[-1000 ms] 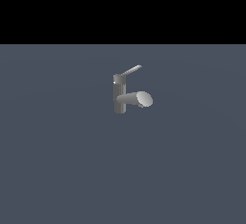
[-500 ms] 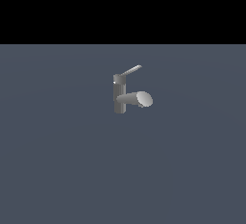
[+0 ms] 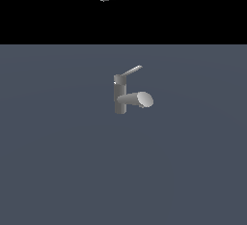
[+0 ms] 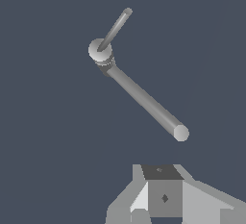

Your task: Turn on the faucet by rotating a designated handle.

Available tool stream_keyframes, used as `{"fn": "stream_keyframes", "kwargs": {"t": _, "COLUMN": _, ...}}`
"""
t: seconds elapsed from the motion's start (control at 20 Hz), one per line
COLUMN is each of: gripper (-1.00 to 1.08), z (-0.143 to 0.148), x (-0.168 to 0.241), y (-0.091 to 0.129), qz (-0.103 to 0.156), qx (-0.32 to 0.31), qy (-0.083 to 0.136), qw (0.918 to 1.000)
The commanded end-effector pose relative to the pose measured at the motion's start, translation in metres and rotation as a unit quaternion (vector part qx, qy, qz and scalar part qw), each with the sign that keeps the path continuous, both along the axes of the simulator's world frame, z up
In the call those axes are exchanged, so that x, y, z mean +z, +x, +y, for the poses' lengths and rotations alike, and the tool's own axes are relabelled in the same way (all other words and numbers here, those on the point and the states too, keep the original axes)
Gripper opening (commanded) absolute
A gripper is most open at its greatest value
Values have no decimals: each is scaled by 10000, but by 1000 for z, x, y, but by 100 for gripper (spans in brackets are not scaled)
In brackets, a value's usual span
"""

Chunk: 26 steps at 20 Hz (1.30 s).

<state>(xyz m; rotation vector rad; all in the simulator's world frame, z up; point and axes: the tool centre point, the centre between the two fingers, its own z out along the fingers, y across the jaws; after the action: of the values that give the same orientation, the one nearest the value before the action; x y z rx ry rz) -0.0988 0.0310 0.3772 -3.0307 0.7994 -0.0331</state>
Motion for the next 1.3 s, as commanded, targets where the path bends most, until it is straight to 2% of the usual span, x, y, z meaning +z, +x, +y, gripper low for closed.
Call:
{"fn": "stream_keyframes", "kwargs": {"t": 0.0, "gripper": -100, "z": 2, "x": -14, "y": 18, "qz": 3, "qx": -274, "qy": 10, "qw": 9996}}
{"fn": "stream_keyframes", "kwargs": {"t": 0.35, "gripper": -100, "z": -1, "x": -51, "y": 66, "qz": 23, "qx": -1003, "qy": 23, "qw": 9949}}
{"fn": "stream_keyframes", "kwargs": {"t": 0.65, "gripper": -100, "z": -8, "x": -82, "y": 107, "qz": 40, "qx": -1626, "qy": 26, "qw": 9867}}
{"fn": "stream_keyframes", "kwargs": {"t": 0.95, "gripper": -100, "z": -22, "x": -114, "y": 148, "qz": 58, "qx": -2256, "qy": 23, "qw": 9742}}
{"fn": "stream_keyframes", "kwargs": {"t": 1.25, "gripper": -100, "z": -42, "x": -146, "y": 187, "qz": 75, "qx": -2889, "qy": 19, "qw": 9573}}
